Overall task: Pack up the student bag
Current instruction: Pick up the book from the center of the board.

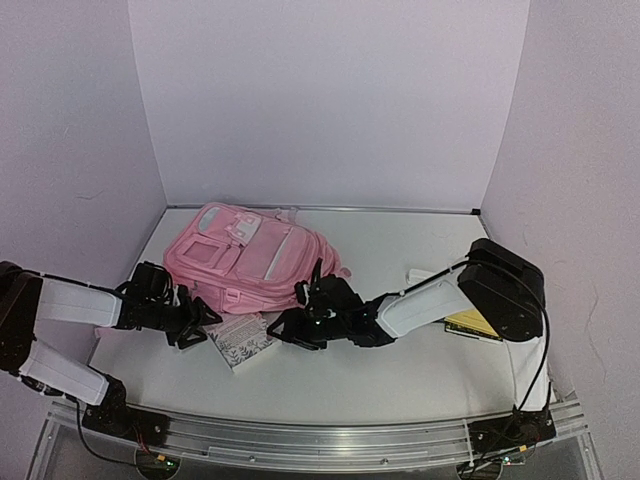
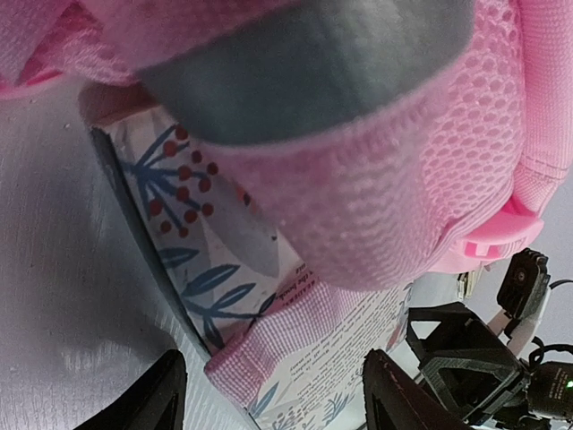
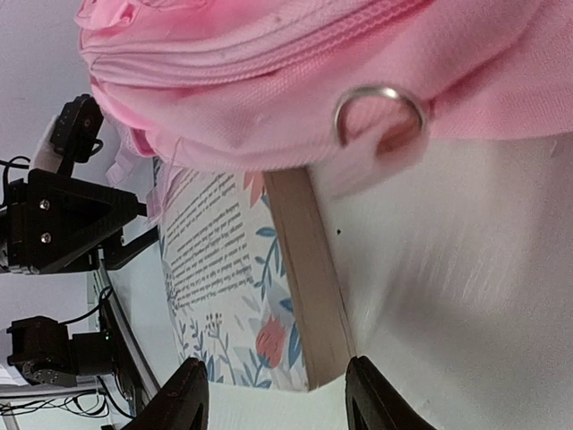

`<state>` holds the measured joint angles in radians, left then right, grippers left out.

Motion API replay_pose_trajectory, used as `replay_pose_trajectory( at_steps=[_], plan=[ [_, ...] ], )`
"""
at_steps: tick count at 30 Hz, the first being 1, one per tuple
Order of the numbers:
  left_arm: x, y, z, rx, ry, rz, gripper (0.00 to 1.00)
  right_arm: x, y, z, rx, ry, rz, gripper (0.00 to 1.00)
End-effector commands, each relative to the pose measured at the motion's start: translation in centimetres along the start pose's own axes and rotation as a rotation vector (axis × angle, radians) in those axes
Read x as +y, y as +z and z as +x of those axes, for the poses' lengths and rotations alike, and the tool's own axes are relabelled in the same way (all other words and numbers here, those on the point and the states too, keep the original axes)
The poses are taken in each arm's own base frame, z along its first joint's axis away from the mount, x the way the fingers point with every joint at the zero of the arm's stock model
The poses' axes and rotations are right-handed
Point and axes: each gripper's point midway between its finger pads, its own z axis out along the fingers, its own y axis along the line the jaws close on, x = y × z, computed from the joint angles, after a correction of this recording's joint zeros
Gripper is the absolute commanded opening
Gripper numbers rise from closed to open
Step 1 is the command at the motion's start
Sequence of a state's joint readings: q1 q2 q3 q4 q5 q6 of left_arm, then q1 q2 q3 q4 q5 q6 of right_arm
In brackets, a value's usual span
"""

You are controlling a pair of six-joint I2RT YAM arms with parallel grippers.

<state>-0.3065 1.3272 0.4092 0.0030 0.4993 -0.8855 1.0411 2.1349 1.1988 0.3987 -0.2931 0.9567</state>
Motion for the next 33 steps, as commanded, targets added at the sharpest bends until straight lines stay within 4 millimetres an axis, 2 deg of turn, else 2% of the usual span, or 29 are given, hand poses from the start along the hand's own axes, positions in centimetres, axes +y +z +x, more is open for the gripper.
replay_pose_trajectory(
  at_steps=[1,8,14,19,23,26,29,33],
  plan=[
    [-1.8,0.2,-1.3,-0.018,0.056,0.042,0.66,1.2,1.5,-1.2,-0.012,-0.052,-0.034,0.52],
    [-3.2,0.5,-0.1,0.051,0.077,0.135,0.65,4.1,2.4,-0.5,0.069,-0.162,-0.153,0.52],
    [-4.9,0.8,2.5,0.149,0.106,0.207,0.64,6.2,1.7,0.7,0.137,-0.156,-0.267,0.51],
    [-6.0,1.3,5.5,0.213,0.136,0.204,0.64,6.3,0.1,2.2,0.174,-0.006,-0.340,0.44],
    [-6.1,1.6,6.9,0.240,0.141,0.184,0.64,5.6,-1.5,3.4,0.171,0.084,-0.351,0.40],
    [-6.3,1.6,7.3,0.245,0.151,0.178,0.64,5.1,-2.2,3.8,0.151,0.113,-0.334,0.37],
    [-6.4,1.6,7.3,0.245,0.153,0.174,0.64,5.0,-2.5,3.3,0.112,0.129,-0.330,0.30],
    [-6.4,1.3,6.7,0.225,0.163,0.131,0.69,6.0,-3.2,2.6,0.088,0.138,-0.356,0.14]
  ],
)
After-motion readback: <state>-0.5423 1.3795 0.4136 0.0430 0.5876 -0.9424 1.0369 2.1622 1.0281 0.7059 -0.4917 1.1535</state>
